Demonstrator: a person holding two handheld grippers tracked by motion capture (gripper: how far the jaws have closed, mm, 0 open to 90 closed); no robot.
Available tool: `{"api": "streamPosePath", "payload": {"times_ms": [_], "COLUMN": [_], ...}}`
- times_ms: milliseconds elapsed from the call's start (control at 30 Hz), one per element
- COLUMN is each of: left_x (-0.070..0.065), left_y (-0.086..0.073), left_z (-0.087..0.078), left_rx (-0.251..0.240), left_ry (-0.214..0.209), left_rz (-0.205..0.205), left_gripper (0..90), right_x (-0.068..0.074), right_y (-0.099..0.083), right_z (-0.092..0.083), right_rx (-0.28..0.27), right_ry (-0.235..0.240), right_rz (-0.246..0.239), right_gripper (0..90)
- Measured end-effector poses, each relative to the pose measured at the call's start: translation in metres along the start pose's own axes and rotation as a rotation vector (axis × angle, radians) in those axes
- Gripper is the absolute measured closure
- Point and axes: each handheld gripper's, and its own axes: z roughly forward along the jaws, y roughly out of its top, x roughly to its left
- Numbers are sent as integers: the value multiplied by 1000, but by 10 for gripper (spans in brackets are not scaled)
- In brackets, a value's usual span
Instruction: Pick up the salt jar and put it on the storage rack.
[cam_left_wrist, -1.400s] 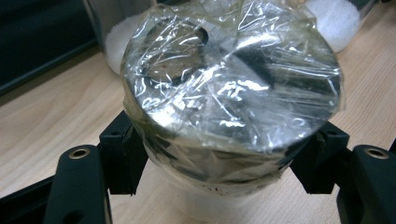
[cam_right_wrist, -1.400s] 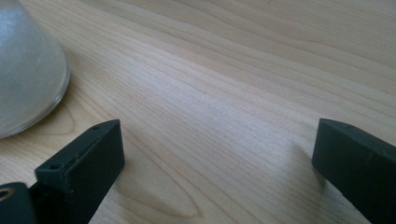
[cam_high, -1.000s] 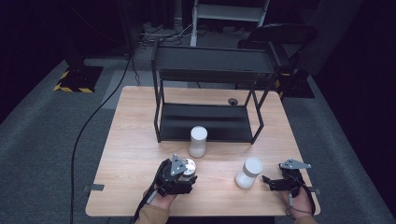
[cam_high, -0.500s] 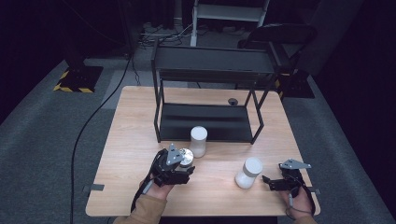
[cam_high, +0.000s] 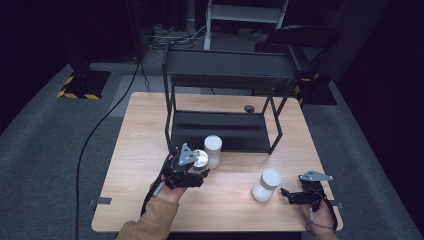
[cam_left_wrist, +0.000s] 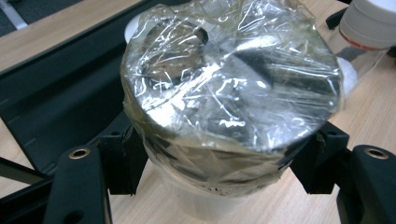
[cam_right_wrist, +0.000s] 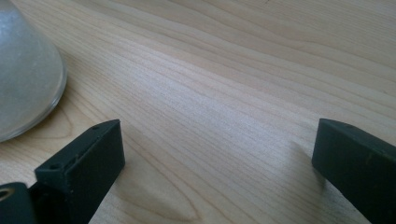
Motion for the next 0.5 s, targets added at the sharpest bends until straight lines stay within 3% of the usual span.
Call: {"api": "streamPosePath", "payload": {"times_ms": [500], "left_x": [19], "left_y": [21], "left_z": [-4], "left_rx": [-20], "left_ry": [27], "left_rz": [4], "left_gripper": [298], "right_x": [1], "right_y": [0], "right_z": [0], "right_rx": [0], "right_ry": [-2], "right_rz": [2], "right_gripper": [20]}}
